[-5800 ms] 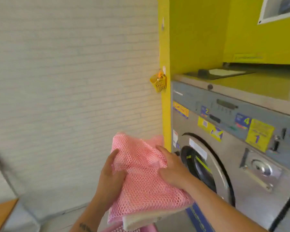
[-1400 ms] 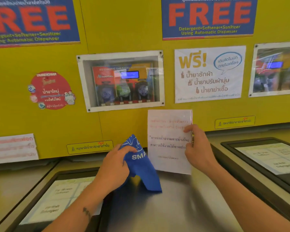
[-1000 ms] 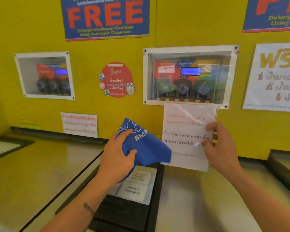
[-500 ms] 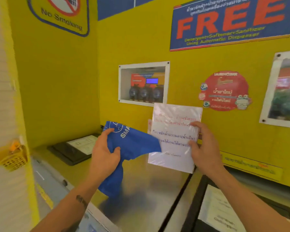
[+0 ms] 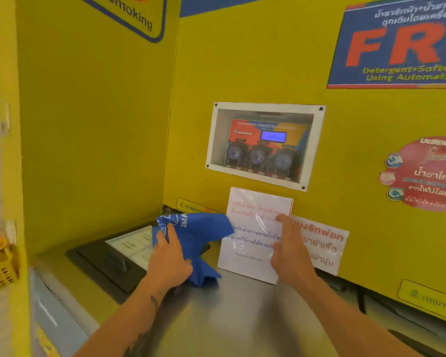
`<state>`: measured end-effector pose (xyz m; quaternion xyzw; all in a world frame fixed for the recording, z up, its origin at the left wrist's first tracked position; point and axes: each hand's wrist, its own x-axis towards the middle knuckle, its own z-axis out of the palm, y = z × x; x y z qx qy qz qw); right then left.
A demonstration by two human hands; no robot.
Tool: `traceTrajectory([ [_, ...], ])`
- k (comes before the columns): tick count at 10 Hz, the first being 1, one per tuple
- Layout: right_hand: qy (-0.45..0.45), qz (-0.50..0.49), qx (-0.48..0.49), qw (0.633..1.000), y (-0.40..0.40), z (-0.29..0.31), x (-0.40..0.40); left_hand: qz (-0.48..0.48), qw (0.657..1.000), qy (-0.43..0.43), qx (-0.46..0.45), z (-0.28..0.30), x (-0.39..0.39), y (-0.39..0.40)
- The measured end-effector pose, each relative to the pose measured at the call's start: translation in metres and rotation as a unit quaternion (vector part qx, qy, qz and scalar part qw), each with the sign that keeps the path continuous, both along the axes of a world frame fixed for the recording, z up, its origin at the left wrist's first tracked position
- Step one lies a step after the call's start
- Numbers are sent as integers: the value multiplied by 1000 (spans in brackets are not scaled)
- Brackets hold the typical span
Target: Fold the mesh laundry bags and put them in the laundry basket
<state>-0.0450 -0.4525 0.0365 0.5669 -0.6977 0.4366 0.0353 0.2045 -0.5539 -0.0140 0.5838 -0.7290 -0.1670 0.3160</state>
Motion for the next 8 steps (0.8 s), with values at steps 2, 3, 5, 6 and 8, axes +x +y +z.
traceTrajectory([
  [2,52,-20,35,998,-34,3,3,134,976,-169,-32,-3,-13,-44],
  [3,51,-8,38,998,-49,5,5,128,974,-183,-28,4,-17,-61],
  [5,58,36,27,997,-40,10,-1,91,989,-86,-83,21,-6,-54],
  [6,70,61,25,995,-28,9,-5,93,990,-62,-84,29,-1,-36],
  [8,63,108,25,992,13,18,-19,96,992,-35,-67,47,-12,20],
])
